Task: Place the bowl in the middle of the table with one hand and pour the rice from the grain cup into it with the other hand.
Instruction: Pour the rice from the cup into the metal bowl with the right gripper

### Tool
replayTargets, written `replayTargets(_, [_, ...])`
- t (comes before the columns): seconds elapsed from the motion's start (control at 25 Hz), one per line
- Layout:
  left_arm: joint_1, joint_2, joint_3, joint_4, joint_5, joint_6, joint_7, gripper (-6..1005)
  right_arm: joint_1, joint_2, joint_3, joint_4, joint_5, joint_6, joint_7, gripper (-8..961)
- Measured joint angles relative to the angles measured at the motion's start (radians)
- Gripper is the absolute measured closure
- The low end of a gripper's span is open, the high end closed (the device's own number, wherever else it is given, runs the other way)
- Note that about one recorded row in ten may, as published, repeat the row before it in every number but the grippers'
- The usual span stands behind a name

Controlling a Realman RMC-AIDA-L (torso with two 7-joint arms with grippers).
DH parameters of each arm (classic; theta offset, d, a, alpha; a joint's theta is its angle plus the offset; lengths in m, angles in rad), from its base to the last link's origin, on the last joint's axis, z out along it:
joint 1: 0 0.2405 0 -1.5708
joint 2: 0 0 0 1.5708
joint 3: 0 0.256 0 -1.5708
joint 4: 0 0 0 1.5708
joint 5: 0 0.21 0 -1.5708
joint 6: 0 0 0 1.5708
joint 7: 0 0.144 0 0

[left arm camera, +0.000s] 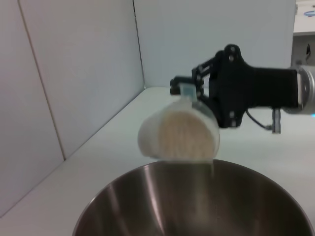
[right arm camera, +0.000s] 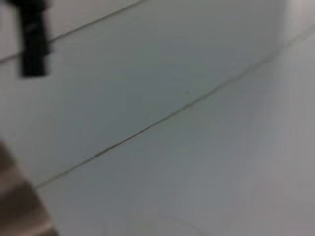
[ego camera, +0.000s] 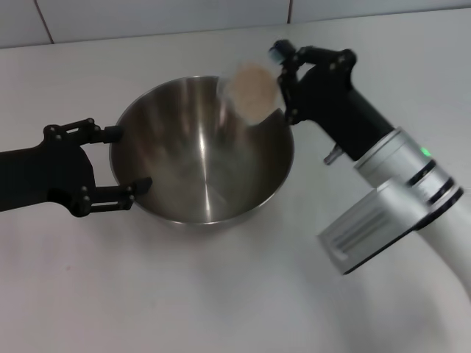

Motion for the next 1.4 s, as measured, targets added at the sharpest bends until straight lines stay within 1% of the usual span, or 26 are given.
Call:
replayTargets(0.12, [-0.006,0.000,0.000,0.000,0.000,0.000,0.000,152,-0.005,0.002,0.004,0.069,0.004,0.053,-0.271,944])
replayTargets(0.2, [-0.007,0.000,0.000,0.000,0.000,0.000,0.000,152,-0.007,0.004,0.002,0.095,0.003,0.065,-0.402,944])
replayTargets(0.28, [-0.007,0.000,0.000,0.001,0.000,0.000,0.000,152,-0.009,0.004,-0.004,0.109,0.000,0.062,-0.490,944])
replayTargets(0.32, [-0.007,0.000,0.000,0.002,0.000,0.000,0.000,152,-0.010,0.004,-0.006,0.117,-0.003,0.057,-0.572,945])
replayTargets(0.36, [-0.007,0.000,0.000,0.002,0.000,0.000,0.000,152,-0.010,0.004,-0.006,0.117,-0.003,0.057,-0.572,945])
replayTargets(0.48, [-0.007,0.000,0.000,0.003,0.000,0.000,0.000,152,-0.014,0.004,-0.007,0.122,-0.016,0.056,-0.680,945])
replayTargets(0.52, [-0.007,0.000,0.000,0.003,0.000,0.000,0.000,152,-0.018,0.005,-0.006,0.124,-0.025,0.056,-0.761,945])
replayTargets(0.56, [-0.007,0.000,0.000,0.003,0.000,0.000,0.000,152,-0.018,0.005,-0.006,0.124,-0.025,0.056,-0.761,945])
replayTargets(0.68, [-0.006,0.000,0.000,0.005,0.000,-0.001,0.000,152,-0.027,0.005,-0.006,0.145,-0.028,0.058,-0.928,945])
replayTargets(0.72, [-0.007,0.000,0.000,0.002,0.000,-0.006,-0.001,152,-0.032,0.006,-0.006,0.166,-0.028,0.062,-1.022,945])
replayTargets(0.76, [-0.010,0.000,0.000,0.001,0.002,-0.009,-0.005,152,-0.032,0.006,-0.006,0.166,-0.028,0.062,-1.022,945])
replayTargets(0.88, [-0.017,0.000,-0.001,-0.001,0.010,-0.010,-0.015,152,-0.034,0.006,-0.007,0.183,-0.029,0.062,-1.134,945])
replayTargets(0.92, [-0.020,0.000,-0.001,-0.001,0.011,-0.010,-0.018,152,-0.034,0.006,-0.007,0.187,-0.029,0.064,-1.200,945])
replayTargets(1.0, [-0.022,0.000,-0.002,-0.001,0.013,-0.010,-0.022,152,-0.035,0.006,-0.008,0.189,-0.029,0.065,-1.228,945])
replayTargets(1.08, [-0.023,0.001,-0.002,-0.001,0.014,-0.010,-0.023,152,-0.036,0.006,-0.009,0.191,-0.029,0.065,-1.294,945])
replayTargets(1.12, [-0.023,0.001,-0.002,-0.001,0.014,-0.010,-0.024,152,-0.039,0.006,-0.011,0.191,-0.030,0.066,-1.359,945])
replayTargets(1.16, [-0.025,0.001,-0.002,-0.001,0.014,-0.010,-0.025,152,-0.039,0.006,-0.011,0.191,-0.030,0.066,-1.359,945])
replayTargets(1.32, [-0.033,0.002,-0.002,-0.001,0.024,-0.011,-0.037,152,-0.040,0.006,-0.037,0.174,-0.042,0.066,-1.470,945])
replayTargets(1.4, [-0.036,0.002,-0.002,-0.001,0.031,-0.011,-0.042,152,-0.040,0.006,-0.039,0.171,-0.047,0.065,-1.477,945])
